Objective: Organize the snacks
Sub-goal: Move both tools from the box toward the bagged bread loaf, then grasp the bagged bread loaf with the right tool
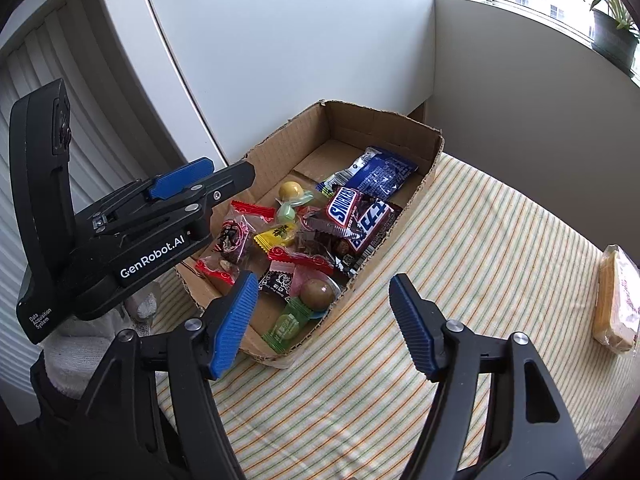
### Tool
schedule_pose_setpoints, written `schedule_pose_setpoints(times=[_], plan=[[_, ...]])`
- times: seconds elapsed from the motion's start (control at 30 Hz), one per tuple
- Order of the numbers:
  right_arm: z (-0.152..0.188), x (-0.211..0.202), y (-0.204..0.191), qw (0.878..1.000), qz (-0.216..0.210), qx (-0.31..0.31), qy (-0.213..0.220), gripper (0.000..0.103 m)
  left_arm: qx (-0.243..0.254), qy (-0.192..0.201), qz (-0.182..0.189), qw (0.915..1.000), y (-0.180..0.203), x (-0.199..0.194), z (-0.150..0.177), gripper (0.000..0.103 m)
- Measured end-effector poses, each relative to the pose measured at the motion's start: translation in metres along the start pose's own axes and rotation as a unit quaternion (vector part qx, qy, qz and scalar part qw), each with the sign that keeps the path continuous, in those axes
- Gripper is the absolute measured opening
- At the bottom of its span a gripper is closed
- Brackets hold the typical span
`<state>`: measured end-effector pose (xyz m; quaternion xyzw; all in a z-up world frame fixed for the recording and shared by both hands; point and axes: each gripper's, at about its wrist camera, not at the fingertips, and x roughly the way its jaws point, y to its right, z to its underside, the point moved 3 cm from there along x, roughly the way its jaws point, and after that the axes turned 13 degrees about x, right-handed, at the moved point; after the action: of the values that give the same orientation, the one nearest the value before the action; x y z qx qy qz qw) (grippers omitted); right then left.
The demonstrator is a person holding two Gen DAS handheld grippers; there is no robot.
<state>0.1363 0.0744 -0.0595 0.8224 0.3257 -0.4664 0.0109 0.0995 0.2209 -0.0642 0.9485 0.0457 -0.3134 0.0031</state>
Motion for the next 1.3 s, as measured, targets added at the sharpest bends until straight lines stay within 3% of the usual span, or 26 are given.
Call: schedule_pose_setpoints(times=[0.17, 0.7, 1.03, 1.3], plan=[[0.003, -0.016, 0.018, 1.000, 0.012, 0.008, 0.016, 0.077, -0.003, 0.002, 0.005, 1.0000, 0.006, 0.000, -0.002, 0.069], [0.006, -0.080, 0.144, 0.989, 0.059, 0.117, 0.070, 0.077, 0.049, 0.005, 0.065, 0.9967, 0.095, 0.006, -0.015, 0.071], [0.009, -0.111, 0.248, 0.972, 0.083, 0.201, 0.092, 0.077, 0.102, -0.010, 0.141, 0.9847, 0.185, 0.021, -0.027, 0.071], [0.006, -0.103, 0.312, 0.962, 0.083, 0.246, 0.089, 0.077, 0.114, -0.025, 0.192, 0.9744, 0.236, 0.040, -0.036, 0.071]])
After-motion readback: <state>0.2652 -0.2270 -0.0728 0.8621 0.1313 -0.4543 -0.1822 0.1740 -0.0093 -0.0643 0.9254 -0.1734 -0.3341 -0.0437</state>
